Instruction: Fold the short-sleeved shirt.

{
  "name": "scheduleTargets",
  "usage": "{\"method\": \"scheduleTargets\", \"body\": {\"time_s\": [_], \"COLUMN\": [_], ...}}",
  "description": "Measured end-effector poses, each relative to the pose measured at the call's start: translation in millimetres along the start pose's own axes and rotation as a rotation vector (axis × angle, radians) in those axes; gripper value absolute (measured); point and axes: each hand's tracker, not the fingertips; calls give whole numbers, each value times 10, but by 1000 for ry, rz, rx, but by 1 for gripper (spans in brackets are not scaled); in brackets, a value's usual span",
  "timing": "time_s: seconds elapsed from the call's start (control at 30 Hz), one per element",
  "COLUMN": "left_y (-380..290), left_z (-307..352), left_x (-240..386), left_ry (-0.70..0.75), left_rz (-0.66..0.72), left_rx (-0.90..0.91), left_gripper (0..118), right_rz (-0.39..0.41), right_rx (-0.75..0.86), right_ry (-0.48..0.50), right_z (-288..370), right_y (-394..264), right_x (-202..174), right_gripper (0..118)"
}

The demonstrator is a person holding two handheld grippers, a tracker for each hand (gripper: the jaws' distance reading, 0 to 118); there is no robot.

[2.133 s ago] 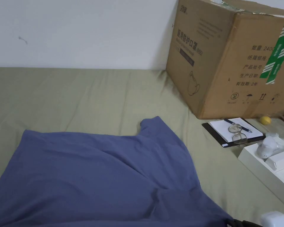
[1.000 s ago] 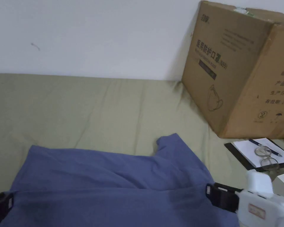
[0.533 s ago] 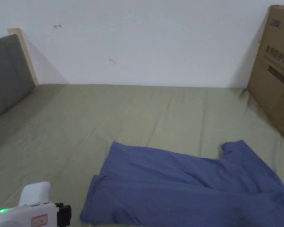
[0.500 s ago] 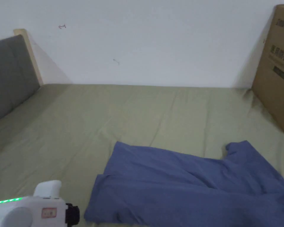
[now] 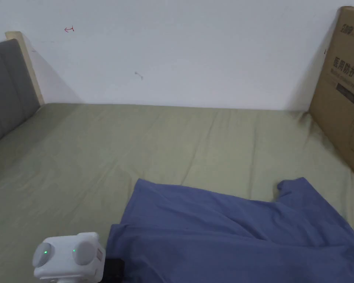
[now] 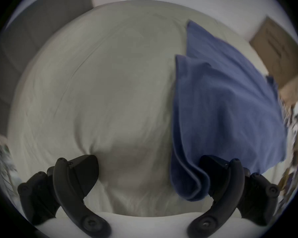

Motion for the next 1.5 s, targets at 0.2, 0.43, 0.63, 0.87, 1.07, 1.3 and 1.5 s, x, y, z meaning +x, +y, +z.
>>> {"method": "scheduleTargets", "body": {"time_s": [0.2,0.43,0.63,0.87,1.07,1.3,1.5], "left_y": [-109,-117,-108,-126,-136,-131,-130], "left_z": [250,360,535,753,741,664,795], "left_x": [78,25,65,105,159,167,83], "left_ry": [-35,-67,-58,-71,-66,-49,-65], "left_rz": [-28,-93,-142,-127,-120,-131,-123], "left_rx": [65,98,158,167,141,97,113], "left_gripper": [73,2,2,2,2,2,2], "right_rz": [-31,-35,-34,-122,-267,34,44], "right_rx": [-26,48,-262,-413,-473,-520,-509], "right_ry": [-4,-11,-77,-220,-308,-392,-294], "right_z": [-119,-38,-479,-1119,-1417,-1446,-1310], "right_y": [-4,191,580,460,359,376,405], "right_x": [-11,124,615,1206,1614,1346,1131], "right_gripper": [0,0,0,112,101,44,5]}}
